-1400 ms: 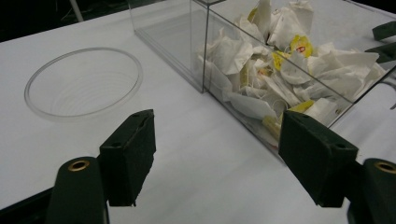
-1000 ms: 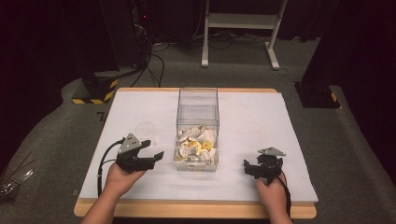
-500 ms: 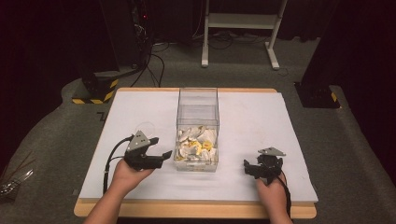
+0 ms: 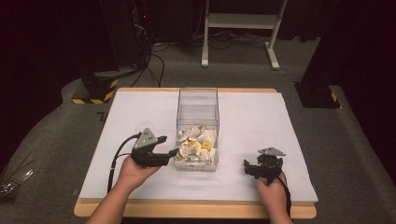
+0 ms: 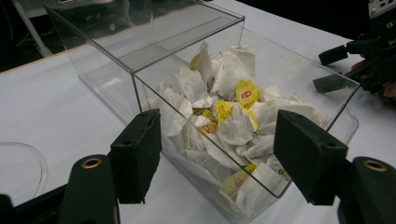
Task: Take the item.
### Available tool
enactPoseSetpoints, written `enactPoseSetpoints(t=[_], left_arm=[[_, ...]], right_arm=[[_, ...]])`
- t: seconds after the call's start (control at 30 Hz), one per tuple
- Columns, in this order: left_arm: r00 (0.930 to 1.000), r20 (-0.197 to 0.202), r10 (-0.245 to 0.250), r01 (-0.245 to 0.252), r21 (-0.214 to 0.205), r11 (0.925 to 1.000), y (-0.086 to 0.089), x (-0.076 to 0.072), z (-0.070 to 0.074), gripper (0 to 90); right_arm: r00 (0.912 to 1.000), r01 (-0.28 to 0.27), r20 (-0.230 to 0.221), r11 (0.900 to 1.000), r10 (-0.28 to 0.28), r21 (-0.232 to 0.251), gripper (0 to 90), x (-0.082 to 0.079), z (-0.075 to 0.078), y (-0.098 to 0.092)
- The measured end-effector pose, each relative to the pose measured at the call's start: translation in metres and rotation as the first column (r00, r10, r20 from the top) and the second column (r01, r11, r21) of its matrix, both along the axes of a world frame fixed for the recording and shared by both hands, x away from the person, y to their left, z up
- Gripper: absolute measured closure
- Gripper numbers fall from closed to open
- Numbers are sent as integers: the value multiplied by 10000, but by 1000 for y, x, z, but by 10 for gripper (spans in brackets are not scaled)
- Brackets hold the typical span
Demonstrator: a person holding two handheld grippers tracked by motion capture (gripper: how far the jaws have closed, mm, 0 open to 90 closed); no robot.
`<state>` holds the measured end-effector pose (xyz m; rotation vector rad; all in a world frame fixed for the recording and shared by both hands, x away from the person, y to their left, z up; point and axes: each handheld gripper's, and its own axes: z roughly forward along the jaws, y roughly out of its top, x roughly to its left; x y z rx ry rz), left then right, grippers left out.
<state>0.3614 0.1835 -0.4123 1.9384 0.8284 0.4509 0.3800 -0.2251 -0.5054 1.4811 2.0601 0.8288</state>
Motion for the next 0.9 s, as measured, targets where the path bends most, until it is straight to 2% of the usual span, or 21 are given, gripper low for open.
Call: enactPoseSetpoints(t=[0.4,0.67,0.9], left_arm=[[9993,-69,-359,361,267,9990,-15,7,2,371],[9981,-284,-546,559,486,9973,-25,14,0,397],[9969,-480,-616,652,761,9950,-31,19,-4,460]], right_arm=[[10000,-1,0,10000,1,1,84,0,0,0],[10000,0,0,10000,0,3,84,0,0,0],[10000,0,3,10000,0,-2,84,0,0,0]])
